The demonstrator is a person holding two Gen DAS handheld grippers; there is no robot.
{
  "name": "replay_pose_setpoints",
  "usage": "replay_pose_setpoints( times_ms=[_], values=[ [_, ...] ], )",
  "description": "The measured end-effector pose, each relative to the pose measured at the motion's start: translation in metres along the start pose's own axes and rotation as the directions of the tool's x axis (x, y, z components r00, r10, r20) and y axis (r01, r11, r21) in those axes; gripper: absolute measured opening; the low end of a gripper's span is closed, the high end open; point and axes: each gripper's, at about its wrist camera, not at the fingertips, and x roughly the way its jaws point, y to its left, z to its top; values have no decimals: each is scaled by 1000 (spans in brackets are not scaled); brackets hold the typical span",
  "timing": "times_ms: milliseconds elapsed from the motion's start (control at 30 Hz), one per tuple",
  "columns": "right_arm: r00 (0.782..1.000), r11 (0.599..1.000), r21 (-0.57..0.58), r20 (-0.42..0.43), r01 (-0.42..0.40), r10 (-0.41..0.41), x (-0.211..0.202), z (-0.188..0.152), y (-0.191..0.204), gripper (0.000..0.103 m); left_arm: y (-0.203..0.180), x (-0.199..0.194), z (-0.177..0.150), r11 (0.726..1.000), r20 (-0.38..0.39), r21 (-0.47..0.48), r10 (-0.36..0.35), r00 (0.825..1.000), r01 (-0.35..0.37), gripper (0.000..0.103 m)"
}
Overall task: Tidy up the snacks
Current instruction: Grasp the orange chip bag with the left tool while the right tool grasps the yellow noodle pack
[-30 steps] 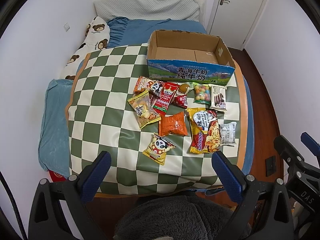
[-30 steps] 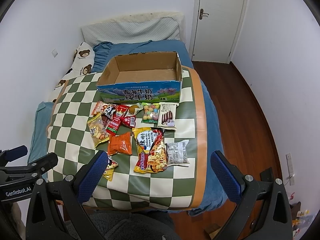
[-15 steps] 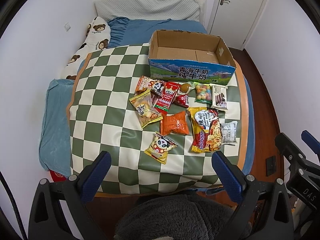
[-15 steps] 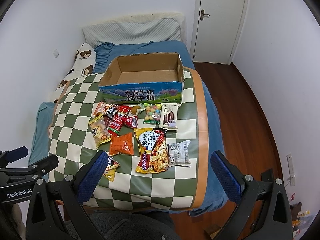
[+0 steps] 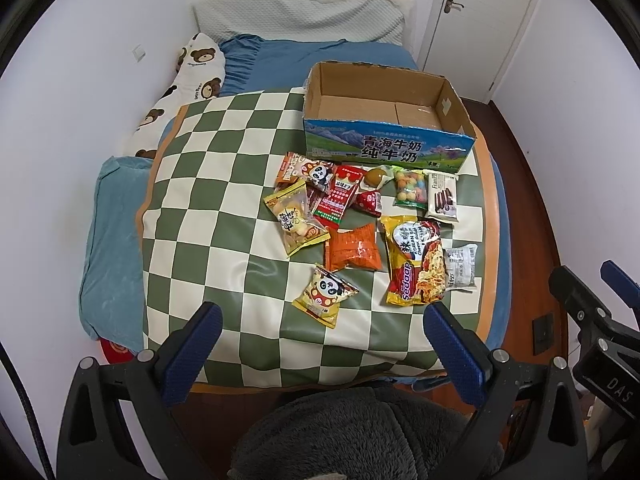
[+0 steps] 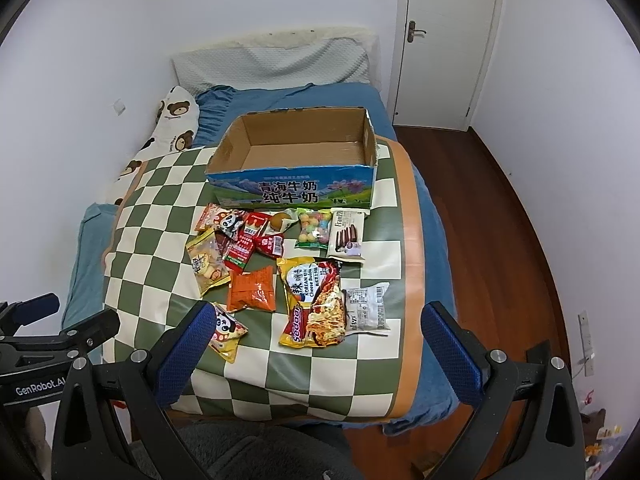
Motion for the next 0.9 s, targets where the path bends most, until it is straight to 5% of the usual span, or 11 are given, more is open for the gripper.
replay_pose_setpoints(
  times_ms=[267,500,633,900],
  values=[
    [999,999,29,-18,-28,29,14,-1,-3,103,17,3,-3,1000,11,-17,5,1000,-5,103],
    [990,998,60,-141,-24,32,100,-10,-12,103,16,65,7,986,43,84,144,989,-147,103],
    [975,998,57,-219,-26,38,177,-20,-13,103,2,120,12,926,66,257,268,961,-276,103],
    [939,1000,2,-342,-31,30,314,-30,9,102,-10,215,20,846,5,440,333,943,-302,103]
  ],
)
